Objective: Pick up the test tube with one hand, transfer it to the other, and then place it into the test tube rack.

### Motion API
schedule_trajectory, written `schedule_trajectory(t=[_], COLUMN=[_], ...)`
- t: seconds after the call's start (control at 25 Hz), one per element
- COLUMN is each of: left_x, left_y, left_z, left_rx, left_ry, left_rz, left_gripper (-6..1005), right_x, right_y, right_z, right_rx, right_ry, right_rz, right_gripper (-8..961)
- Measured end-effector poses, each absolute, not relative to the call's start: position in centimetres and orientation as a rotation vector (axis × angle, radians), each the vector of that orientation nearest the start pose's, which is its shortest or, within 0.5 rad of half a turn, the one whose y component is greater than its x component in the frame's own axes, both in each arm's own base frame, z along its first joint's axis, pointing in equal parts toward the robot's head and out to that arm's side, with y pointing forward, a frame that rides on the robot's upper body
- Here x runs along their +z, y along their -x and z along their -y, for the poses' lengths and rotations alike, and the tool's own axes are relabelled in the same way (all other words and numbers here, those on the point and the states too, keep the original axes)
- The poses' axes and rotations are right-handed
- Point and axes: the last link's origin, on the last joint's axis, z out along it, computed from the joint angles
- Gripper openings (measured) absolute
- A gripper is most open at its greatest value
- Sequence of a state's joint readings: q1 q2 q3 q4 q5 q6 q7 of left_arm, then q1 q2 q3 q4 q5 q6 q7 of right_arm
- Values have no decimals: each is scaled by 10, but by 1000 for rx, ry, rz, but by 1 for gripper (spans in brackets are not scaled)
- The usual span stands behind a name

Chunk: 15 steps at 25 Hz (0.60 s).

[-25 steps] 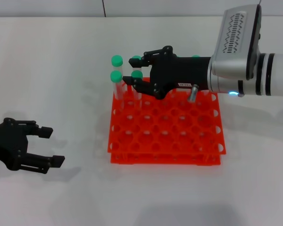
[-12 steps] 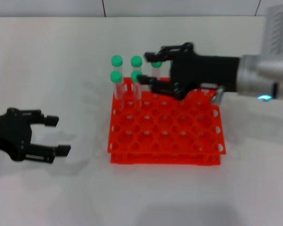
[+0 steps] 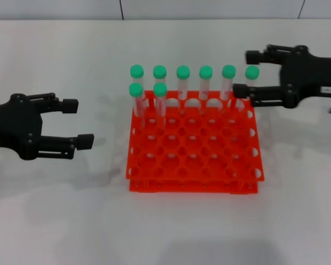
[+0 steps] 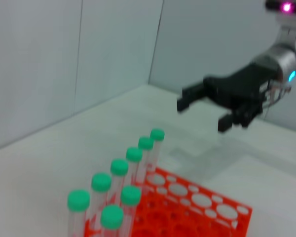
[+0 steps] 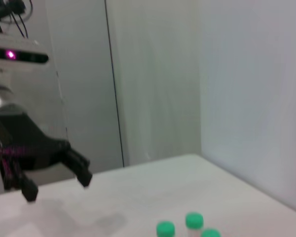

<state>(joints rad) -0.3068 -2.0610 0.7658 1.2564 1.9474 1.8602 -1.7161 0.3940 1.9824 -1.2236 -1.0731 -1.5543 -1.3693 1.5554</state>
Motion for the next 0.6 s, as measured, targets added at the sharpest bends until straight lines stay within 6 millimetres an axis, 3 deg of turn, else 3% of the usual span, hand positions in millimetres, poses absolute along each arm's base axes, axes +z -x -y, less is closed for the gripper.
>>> schedule_trajectory(t=[0.2,0.6], left_x=[87,84], left_y=[243,240], left_z=[-285,-285], left_rx=[-581,-612], left_ry=[2786,2780], left_rz=[599,613], left_gripper=[879,878], right_x=[52,49], right_y=[-210,-219], right_z=[-345,-340], right_rx=[658,520], right_ry=[2700,2752], right_rz=[-321,-300], right_gripper=[809,804])
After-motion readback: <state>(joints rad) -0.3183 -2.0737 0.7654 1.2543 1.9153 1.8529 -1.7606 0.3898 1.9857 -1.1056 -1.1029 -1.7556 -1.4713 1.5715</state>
